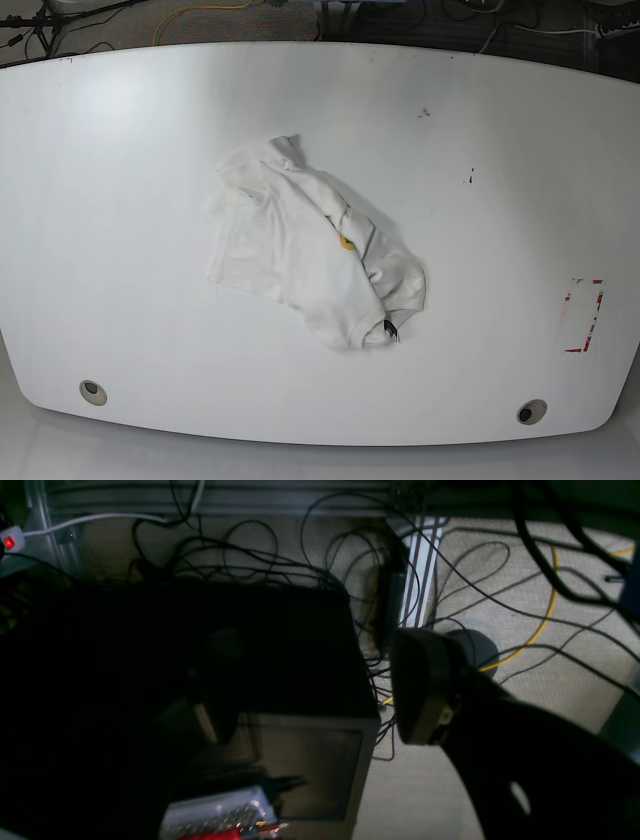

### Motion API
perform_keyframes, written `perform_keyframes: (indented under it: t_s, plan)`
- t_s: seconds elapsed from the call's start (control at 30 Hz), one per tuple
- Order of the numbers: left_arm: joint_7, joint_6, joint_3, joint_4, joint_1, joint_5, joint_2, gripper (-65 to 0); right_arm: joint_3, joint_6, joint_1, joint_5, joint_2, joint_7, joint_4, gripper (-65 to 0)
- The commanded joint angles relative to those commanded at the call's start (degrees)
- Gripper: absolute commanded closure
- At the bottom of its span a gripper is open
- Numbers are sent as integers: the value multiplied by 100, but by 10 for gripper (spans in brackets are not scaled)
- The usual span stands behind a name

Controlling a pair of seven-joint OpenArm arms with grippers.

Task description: Fold the T-shirt properly

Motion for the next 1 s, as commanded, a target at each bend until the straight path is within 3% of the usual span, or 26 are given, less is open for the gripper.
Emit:
perform_keyframes:
  t_s: [0.33, 0.67, 1.0]
  plan:
    - [-137, -16, 68, 970, 732, -19, -34, -442, -41, -73, -860, 149, -8, 47, 943, -127]
    - [-102, 22, 0, 1670, 1202, -20, 14, -433, -155, -21, -1518, 126, -27, 10, 2061, -127]
    - [-39, 40, 7, 2064, 1416, -7, -13, -432, -121, -58, -1600, 67, -123, -21, 2284, -123]
